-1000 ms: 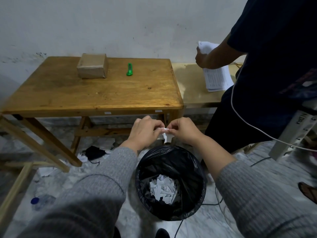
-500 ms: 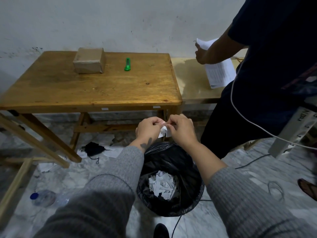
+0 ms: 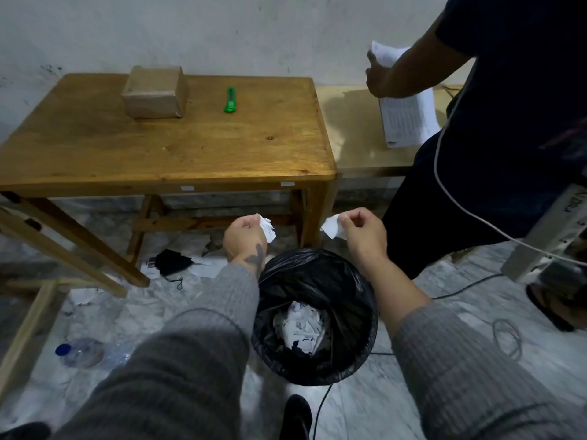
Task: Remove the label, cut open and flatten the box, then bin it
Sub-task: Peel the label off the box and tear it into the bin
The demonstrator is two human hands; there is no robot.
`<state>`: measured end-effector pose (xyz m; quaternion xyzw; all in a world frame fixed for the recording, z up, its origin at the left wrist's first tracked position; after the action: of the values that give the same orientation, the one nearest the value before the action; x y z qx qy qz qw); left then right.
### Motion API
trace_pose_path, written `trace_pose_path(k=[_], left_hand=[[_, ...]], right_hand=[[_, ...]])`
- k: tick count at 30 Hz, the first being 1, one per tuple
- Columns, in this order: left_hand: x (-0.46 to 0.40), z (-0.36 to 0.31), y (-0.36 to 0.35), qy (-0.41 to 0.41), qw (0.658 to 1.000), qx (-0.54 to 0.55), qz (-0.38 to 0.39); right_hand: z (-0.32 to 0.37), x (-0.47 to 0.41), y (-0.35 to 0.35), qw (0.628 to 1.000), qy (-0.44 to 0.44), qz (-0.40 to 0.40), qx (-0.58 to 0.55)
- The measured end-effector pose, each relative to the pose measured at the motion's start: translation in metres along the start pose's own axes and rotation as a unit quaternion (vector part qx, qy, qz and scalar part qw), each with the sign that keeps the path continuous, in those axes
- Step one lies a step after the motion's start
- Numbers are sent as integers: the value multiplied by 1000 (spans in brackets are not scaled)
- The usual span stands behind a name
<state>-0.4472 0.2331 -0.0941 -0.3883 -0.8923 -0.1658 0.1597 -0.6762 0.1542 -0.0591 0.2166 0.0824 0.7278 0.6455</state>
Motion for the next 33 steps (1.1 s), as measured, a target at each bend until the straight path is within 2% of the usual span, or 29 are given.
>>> trace_pose_path(k=[3, 5, 7, 10, 13, 17, 21, 27, 33], left_hand=[[-2, 9, -14, -37, 991, -108, 71], [2, 15, -36, -50, 979, -159, 119], [4, 25, -53, -52, 968, -190, 156], [4, 49, -63, -28, 963, -194, 187], [8, 57, -70, -27, 960, -193, 202], [16, 69, -90, -33, 942, -135, 306], [7, 84, -96, -43, 932, -199, 301], [4, 109, -96, -44, 916, -281, 284], [-7, 153, -105, -32, 904, -282, 318]], right_hand=[[-16, -9, -5, 991, -5, 64, 118], [-18, -7, -18, 988, 14, 95, 121], [-22, -2, -28, 991, 10, 112, 74], [-46, 0, -31, 995, -23, 99, -18], [-66, 0, -29, 994, -56, 89, -24], [-81, -2, -28, 992, -83, 90, -41], [-92, -6, -28, 994, -87, 72, 2], [-109, -7, -36, 974, -87, 125, 168], [-143, -5, -50, 951, -106, 160, 244]])
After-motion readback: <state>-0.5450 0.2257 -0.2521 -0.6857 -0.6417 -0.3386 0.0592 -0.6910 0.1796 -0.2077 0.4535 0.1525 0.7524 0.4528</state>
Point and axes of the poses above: each hand's wrist, its own x-axis away from the middle knuckle, its own y-axis out of the back of the hand, z = x × y, the point moved 7 cm from there along -x, towards the middle knuckle, and after that the axes turned 11 degrees about z, right-handed, at the moved point
